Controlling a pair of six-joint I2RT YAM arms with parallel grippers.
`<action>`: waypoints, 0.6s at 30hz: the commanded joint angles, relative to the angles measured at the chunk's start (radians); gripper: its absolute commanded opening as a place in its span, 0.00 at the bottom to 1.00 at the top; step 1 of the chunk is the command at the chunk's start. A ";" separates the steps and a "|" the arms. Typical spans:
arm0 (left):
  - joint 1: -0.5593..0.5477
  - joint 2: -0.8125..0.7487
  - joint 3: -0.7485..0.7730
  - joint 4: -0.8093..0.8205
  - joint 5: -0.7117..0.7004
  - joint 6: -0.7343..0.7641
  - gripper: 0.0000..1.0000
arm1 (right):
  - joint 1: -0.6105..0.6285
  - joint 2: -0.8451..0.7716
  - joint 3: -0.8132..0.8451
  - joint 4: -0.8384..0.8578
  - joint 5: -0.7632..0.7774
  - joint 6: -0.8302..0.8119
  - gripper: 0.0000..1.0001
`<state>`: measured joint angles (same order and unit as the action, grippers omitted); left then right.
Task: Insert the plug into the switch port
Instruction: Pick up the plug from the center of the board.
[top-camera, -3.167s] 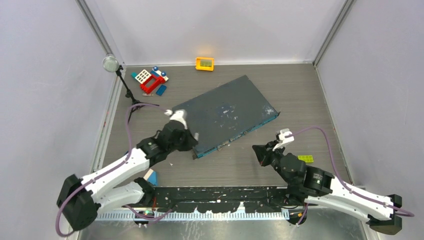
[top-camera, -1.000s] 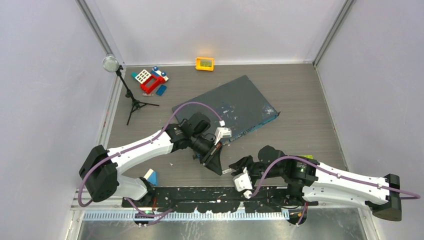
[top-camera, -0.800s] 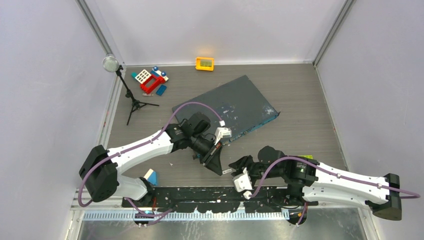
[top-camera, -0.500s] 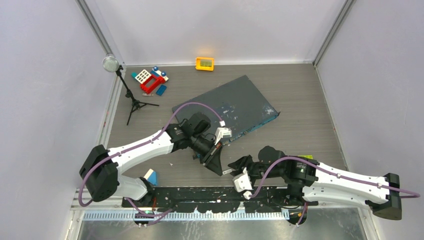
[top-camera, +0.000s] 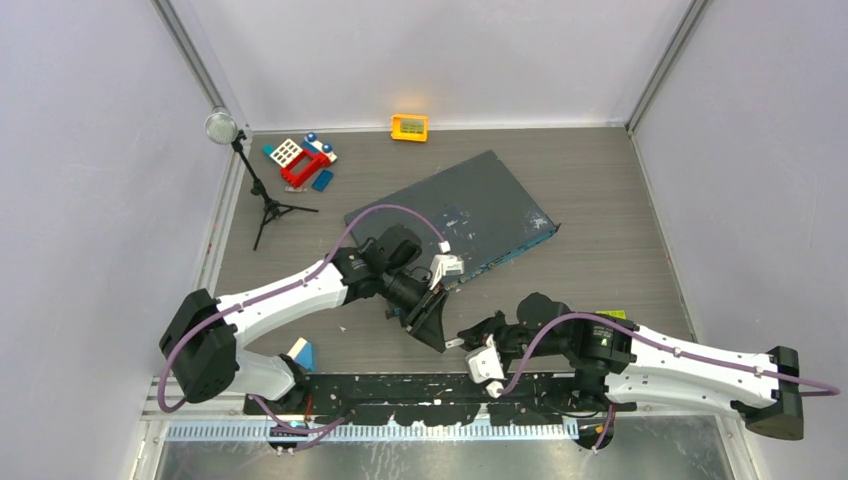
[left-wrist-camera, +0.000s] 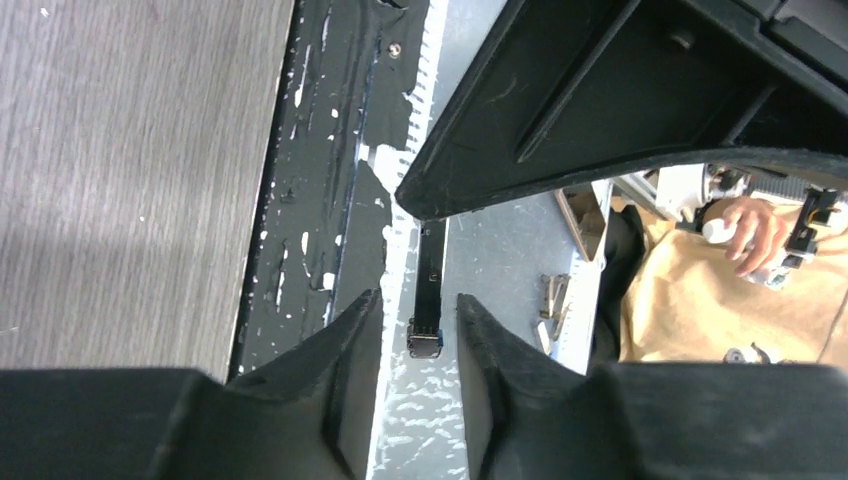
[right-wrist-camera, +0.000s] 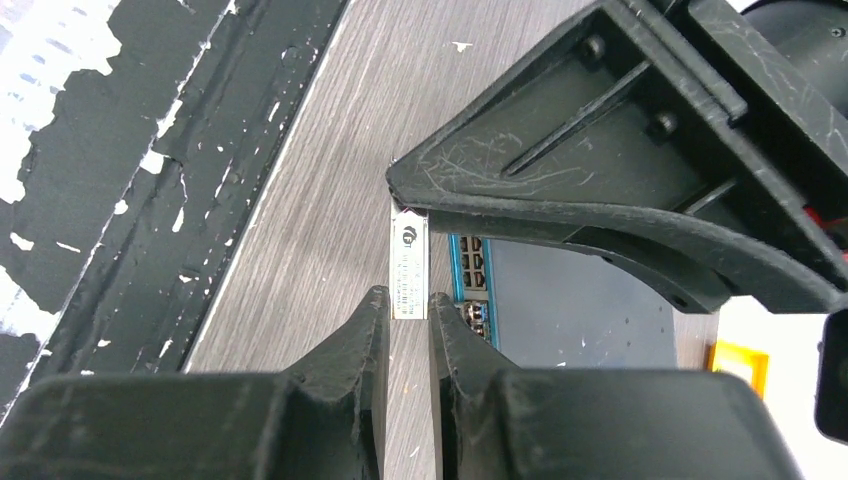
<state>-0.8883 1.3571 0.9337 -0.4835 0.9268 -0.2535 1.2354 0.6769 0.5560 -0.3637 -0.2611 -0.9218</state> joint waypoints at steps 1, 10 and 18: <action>0.000 -0.049 0.045 0.034 -0.073 -0.008 0.45 | 0.005 -0.051 -0.016 0.049 0.023 0.059 0.00; 0.160 -0.248 0.108 0.051 -0.398 -0.073 0.74 | 0.004 -0.081 -0.029 0.099 0.111 0.346 0.00; 0.301 -0.261 0.110 0.071 -0.778 -0.135 0.82 | 0.005 0.019 -0.015 0.245 0.456 0.956 0.01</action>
<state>-0.5926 1.0451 1.0367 -0.4515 0.3473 -0.3473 1.2362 0.6590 0.5224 -0.2455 -0.0124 -0.3332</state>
